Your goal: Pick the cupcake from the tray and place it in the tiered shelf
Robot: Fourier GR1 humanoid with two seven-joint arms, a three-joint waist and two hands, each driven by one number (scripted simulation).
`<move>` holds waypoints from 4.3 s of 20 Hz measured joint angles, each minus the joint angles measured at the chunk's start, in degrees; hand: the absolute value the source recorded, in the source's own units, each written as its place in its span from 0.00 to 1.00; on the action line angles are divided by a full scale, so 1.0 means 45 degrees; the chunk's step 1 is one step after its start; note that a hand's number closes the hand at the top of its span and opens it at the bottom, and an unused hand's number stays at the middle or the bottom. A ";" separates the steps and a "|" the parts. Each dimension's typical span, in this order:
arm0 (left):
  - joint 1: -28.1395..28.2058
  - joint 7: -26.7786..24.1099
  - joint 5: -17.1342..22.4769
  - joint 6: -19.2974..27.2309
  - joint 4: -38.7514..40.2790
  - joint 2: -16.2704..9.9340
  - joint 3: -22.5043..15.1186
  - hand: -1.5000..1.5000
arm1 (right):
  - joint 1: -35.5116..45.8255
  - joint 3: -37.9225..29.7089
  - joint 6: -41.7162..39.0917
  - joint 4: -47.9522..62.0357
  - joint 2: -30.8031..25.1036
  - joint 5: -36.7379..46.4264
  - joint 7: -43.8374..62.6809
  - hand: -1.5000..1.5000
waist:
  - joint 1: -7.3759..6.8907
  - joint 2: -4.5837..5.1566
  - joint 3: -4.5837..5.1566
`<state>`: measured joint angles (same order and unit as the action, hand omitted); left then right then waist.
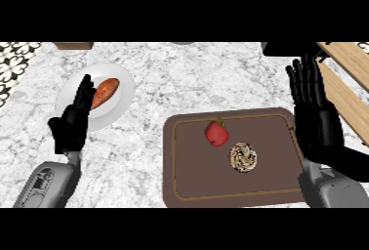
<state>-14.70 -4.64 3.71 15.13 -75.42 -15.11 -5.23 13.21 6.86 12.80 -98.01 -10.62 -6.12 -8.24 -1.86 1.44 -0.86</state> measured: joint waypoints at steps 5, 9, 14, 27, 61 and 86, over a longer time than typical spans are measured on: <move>-0.0296 0.0876 0.0467 -0.0642 -0.0451 -0.0307 0.0161 0.50 | 0.1513 0.0432 -0.2715 0.1107 -0.0902 -0.0971 0.0146 1.00 | -0.0068 -0.0156 0.0123; -0.0569 0.1642 0.1099 -0.1296 -0.0702 -0.0239 0.0095 0.50 | 0.2493 0.0413 -0.4184 0.2985 -0.1917 -0.1095 0.0851 0.00 | -0.0285 -0.0114 0.0168; -0.0742 0.2292 0.1671 -0.1785 -0.0856 -0.0338 0.0273 0.50 | 0.3325 -0.0148 -0.7503 0.5201 -0.1914 -0.3937 0.1042 0.00 | -0.0261 -0.0109 0.0155; -0.0250 0.3000 0.2105 -0.2093 -0.1378 -0.0656 0.0734 0.50 | 0.5904 0.1244 -1.3457 0.4477 -0.5492 -0.2848 0.2567 0.00 | 0.0225 -0.0392 0.0199; 0.0193 0.3623 0.1297 -0.2491 -0.2335 0.0004 0.1403 0.50 | 0.2871 0.5885 -1.2302 -0.1068 -0.4102 1.0481 0.4135 0.00 | 0.0400 -0.0324 0.0191; -0.0024 0.3566 0.0817 -0.3321 -0.2008 0.0483 0.2331 0.50 | 0.1682 0.5127 -1.0461 0.2828 -0.1483 1.4896 0.1022 0.00 | 0.0380 -0.0342 0.0198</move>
<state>-14.81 11.41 7.38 0.19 -84.45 -12.93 5.26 20.77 29.93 -34.28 -85.28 -17.30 60.91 -3.64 -0.15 -0.10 0.03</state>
